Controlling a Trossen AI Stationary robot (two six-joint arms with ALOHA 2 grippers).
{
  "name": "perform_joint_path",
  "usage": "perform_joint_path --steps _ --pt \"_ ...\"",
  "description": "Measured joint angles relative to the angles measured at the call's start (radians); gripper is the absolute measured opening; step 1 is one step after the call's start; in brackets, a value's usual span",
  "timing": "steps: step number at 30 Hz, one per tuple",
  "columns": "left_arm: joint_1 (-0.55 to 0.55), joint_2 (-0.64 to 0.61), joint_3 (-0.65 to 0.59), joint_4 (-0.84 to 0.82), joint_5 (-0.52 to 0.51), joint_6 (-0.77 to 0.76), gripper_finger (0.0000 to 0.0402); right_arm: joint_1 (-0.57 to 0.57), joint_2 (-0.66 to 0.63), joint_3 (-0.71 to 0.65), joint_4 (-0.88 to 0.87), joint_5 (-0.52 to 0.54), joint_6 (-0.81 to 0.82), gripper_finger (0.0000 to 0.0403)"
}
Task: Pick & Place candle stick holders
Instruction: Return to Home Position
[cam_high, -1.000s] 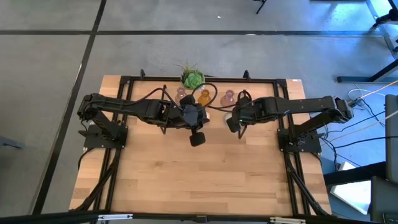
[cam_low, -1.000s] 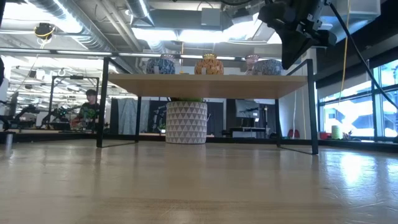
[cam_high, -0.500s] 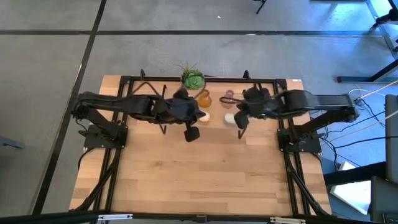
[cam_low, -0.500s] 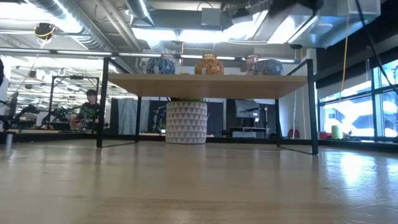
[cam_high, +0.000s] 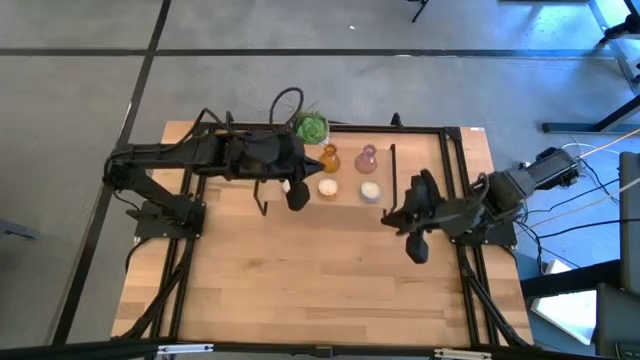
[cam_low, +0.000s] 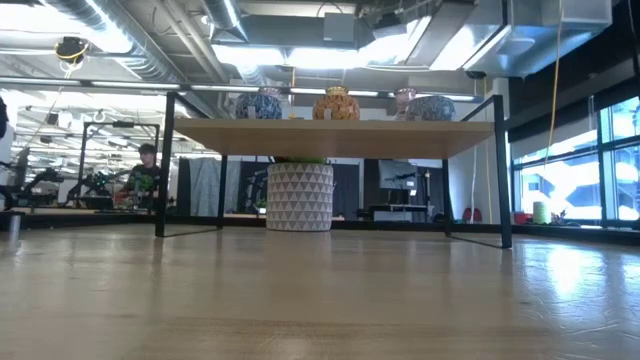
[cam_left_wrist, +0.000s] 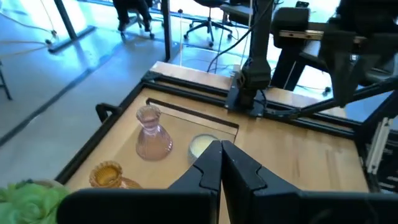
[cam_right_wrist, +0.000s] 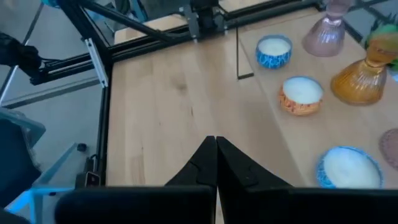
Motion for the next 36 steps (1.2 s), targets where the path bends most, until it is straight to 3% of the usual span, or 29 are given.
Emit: perform_joint_path --steps 5,11,18,25,30,33,36 --pt "0.054 0.012 0.000 0.057 0.040 -0.047 0.0002 0.073 -0.018 -0.032 -0.029 0.064 0.032 0.0000" --pt "0.108 0.055 0.000 0.288 0.043 -0.117 0.0002 0.134 -0.195 -0.202 0.041 0.094 0.045 0.0000" --pt "0.130 0.131 0.000 0.453 0.051 -0.258 0.0002 0.151 -0.495 -0.526 0.313 -0.037 -0.024 0.0000" --pt "0.108 0.207 0.000 0.547 -0.044 -0.364 0.0002 0.151 -0.823 -0.854 0.559 -0.125 -0.063 0.0000" --pt "0.089 0.241 0.000 0.614 -0.119 -0.402 0.0002 0.151 -1.066 -0.984 0.541 -0.127 -0.102 0.0000" --pt "0.083 0.246 0.000 0.632 -0.159 -0.421 0.0002 0.150 -1.190 -1.000 0.437 -0.121 -0.160 0.0000" --pt "0.082 0.246 0.000 0.636 -0.189 -0.436 0.0002 0.148 -1.222 -0.985 0.302 -0.063 -0.192 0.0000"
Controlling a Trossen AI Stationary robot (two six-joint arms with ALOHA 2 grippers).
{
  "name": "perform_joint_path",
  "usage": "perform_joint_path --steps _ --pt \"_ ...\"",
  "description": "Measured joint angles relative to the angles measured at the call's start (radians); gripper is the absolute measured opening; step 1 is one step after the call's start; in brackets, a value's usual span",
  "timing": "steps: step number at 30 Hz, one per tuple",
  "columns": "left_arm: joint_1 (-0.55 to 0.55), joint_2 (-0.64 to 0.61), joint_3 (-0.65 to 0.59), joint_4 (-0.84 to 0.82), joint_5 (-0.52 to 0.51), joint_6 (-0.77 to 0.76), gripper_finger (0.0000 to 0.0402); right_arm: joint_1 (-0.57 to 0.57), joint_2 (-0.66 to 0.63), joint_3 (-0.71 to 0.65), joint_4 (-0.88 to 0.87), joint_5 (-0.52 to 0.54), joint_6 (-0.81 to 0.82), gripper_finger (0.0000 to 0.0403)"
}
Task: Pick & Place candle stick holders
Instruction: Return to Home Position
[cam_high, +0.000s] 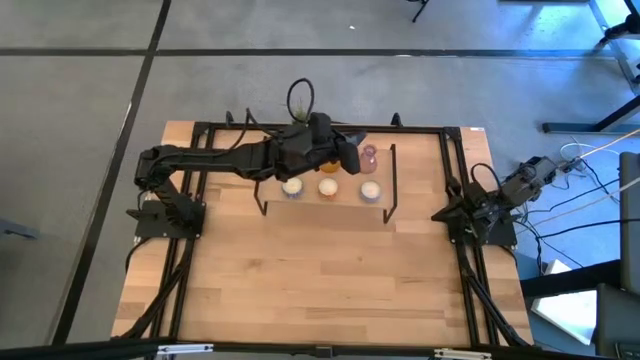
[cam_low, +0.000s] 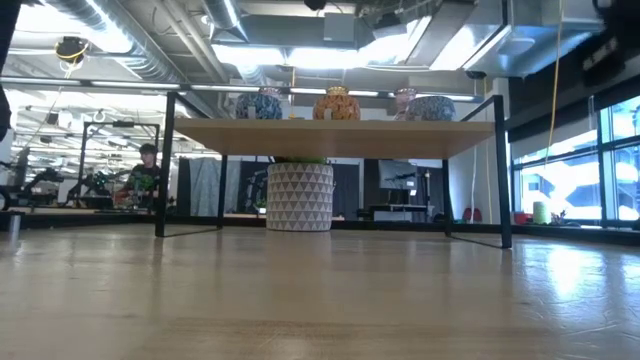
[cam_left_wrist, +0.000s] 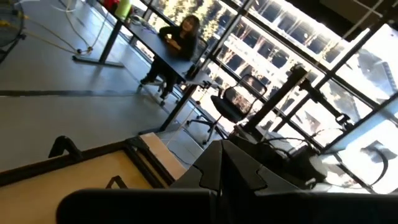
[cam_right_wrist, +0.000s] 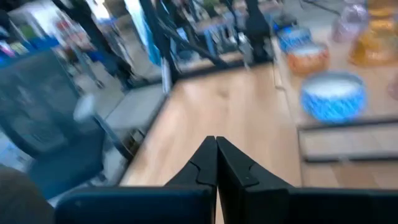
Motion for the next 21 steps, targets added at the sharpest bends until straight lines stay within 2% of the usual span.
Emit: perform_joint_path --steps 2,10,13,18,21 --pt "0.000 0.000 0.000 0.014 -0.011 -0.006 0.0002 -0.005 -0.002 0.008 -0.060 -0.011 -0.005 0.0000" --pt "-0.001 0.000 0.000 0.042 -0.021 -0.038 0.0002 -0.010 -0.002 -0.004 0.023 -0.071 -0.076 0.0000" --pt "-0.001 0.000 0.000 0.045 -0.021 -0.042 0.0002 -0.010 -0.002 -0.048 0.155 -0.082 -0.094 0.0000" --pt "-0.001 0.000 0.000 0.045 -0.012 -0.049 0.0002 -0.023 0.002 -0.232 0.496 -0.100 -0.091 0.0000" --pt "-0.001 0.000 0.000 0.045 0.002 -0.049 0.0002 -0.061 0.002 -0.314 0.602 -0.113 -0.042 0.0000"
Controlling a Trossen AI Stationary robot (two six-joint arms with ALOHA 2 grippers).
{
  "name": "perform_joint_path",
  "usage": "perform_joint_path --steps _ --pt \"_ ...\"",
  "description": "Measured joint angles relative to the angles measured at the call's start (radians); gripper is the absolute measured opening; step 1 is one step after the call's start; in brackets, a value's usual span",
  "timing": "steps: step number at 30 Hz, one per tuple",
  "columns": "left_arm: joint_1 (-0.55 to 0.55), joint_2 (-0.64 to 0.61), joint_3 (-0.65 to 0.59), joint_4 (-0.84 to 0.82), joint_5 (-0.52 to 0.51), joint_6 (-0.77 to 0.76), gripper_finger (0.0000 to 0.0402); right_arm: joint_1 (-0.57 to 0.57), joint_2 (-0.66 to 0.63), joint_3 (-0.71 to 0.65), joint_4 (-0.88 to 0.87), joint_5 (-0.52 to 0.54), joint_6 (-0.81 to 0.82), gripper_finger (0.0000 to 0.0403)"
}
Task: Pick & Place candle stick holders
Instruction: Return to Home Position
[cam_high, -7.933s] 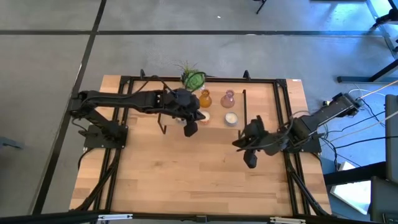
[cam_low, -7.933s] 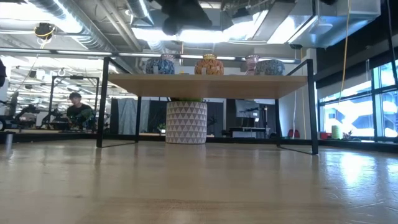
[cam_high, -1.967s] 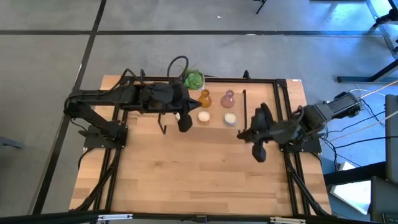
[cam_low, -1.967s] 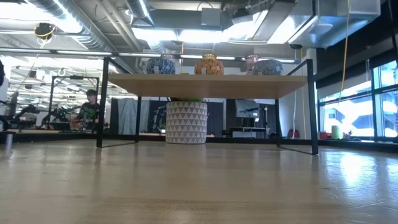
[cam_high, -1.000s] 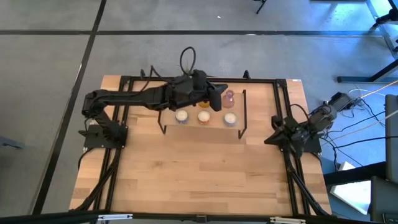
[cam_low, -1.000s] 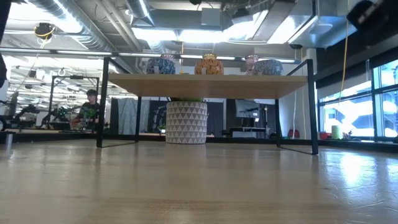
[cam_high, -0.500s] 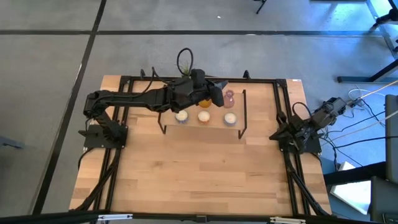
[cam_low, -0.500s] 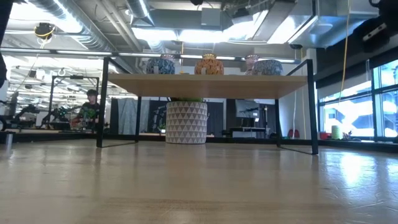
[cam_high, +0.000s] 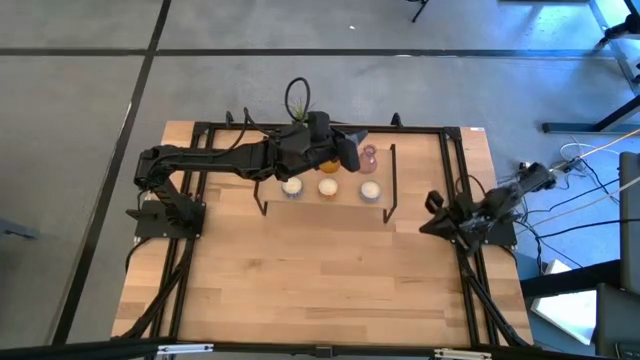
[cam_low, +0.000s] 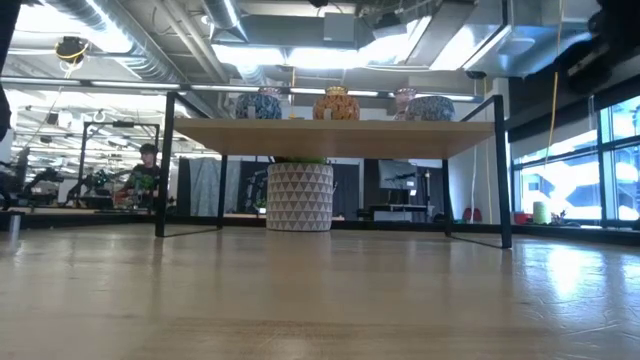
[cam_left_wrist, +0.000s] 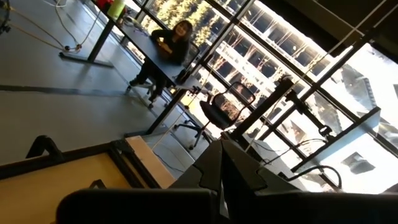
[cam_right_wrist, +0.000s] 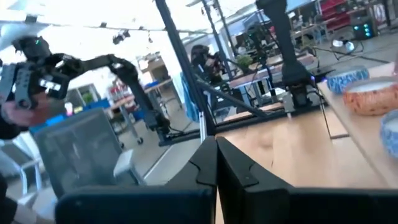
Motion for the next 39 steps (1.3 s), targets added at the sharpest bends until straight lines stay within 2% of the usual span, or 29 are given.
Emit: perform_joint_path --steps 6,14,19,26,28,36,39 --pt "0.000 0.000 0.000 0.000 0.053 0.000 0.0002 -0.128 0.000 -0.037 0.034 -0.069 0.018 0.0000" --pt "0.002 0.000 0.000 -0.004 0.100 0.007 0.0002 -0.356 0.000 -0.037 -0.132 -0.187 0.020 0.0000" --pt "0.014 -0.001 0.000 -0.004 0.142 0.008 0.0002 -0.463 0.000 -0.037 -0.137 -0.222 -0.005 0.0000" --pt "0.024 -0.001 0.000 -0.005 0.262 -0.005 0.0002 -0.537 0.000 -0.080 -0.068 -0.292 -0.058 0.0000" --pt "0.023 -0.001 0.000 -0.004 0.269 -0.007 0.0002 -0.551 0.000 -0.129 0.006 -0.299 -0.057 0.0000" --pt "0.042 -0.014 0.000 0.030 0.278 -0.013 0.0002 -0.588 0.026 -0.131 0.013 -0.298 -0.086 0.0000" --pt "0.050 -0.018 0.000 0.026 0.296 0.001 0.0002 -0.598 0.027 -0.131 0.009 -0.259 -0.086 0.0000"
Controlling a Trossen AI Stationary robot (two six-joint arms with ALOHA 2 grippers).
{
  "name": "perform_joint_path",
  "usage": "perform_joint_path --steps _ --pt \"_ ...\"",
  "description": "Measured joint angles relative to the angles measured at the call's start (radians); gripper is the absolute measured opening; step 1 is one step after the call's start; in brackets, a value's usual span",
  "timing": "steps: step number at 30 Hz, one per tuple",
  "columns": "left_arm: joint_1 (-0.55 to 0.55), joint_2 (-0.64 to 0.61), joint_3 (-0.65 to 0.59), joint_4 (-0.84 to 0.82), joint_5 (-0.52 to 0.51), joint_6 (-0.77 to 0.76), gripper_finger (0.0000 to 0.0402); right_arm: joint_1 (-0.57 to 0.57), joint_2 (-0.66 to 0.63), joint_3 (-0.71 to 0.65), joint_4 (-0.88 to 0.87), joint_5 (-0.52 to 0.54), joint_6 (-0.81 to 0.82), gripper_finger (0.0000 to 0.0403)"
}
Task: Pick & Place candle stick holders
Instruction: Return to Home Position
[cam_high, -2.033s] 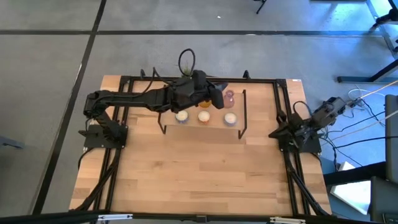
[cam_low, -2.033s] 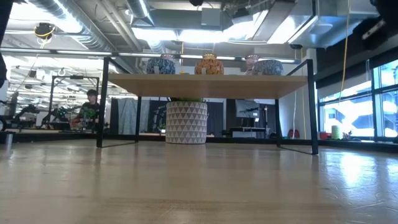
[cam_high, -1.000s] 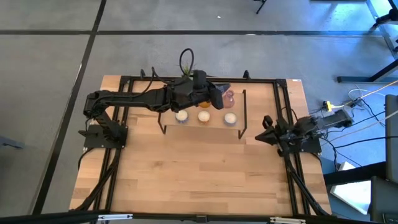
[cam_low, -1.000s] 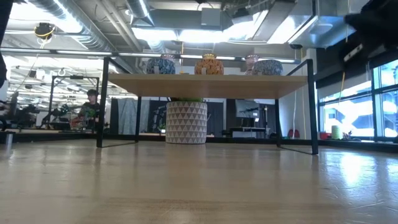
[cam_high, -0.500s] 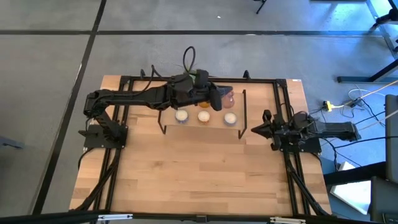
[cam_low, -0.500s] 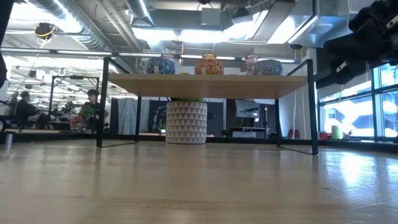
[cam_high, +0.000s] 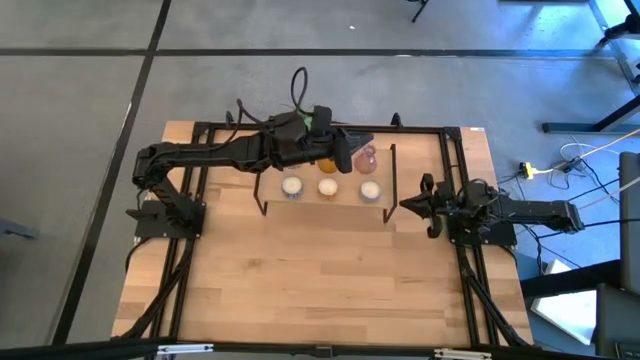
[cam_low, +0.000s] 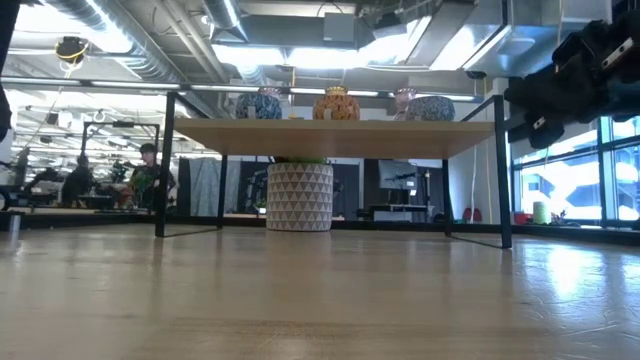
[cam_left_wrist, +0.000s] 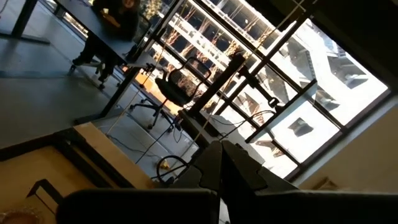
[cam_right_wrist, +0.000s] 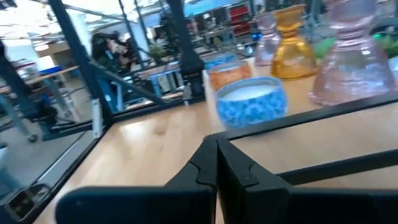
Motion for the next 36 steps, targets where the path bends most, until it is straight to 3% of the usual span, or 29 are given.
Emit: perform_joint_path --steps 12,17,27,32,36 --pt "0.011 -0.009 0.000 -0.014 0.157 0.157 0.0002 -0.017 0.001 0.000 0.002 0.019 0.031 0.0000" --pt "0.010 -0.039 0.000 -0.143 0.191 0.270 0.0002 -0.017 0.001 0.000 0.002 0.019 0.033 0.0000" --pt "-0.065 -0.170 -0.001 -0.440 0.135 0.525 0.0002 -0.017 0.001 0.001 0.003 0.019 0.034 0.0000" --pt "-0.144 -0.254 -0.038 -0.470 0.068 0.569 0.0002 -0.017 0.001 0.001 0.003 0.019 0.033 0.0000" --pt "-0.203 -0.352 -0.171 -0.421 -0.035 0.565 0.0002 -0.017 0.001 0.001 0.003 0.019 0.033 0.0000"
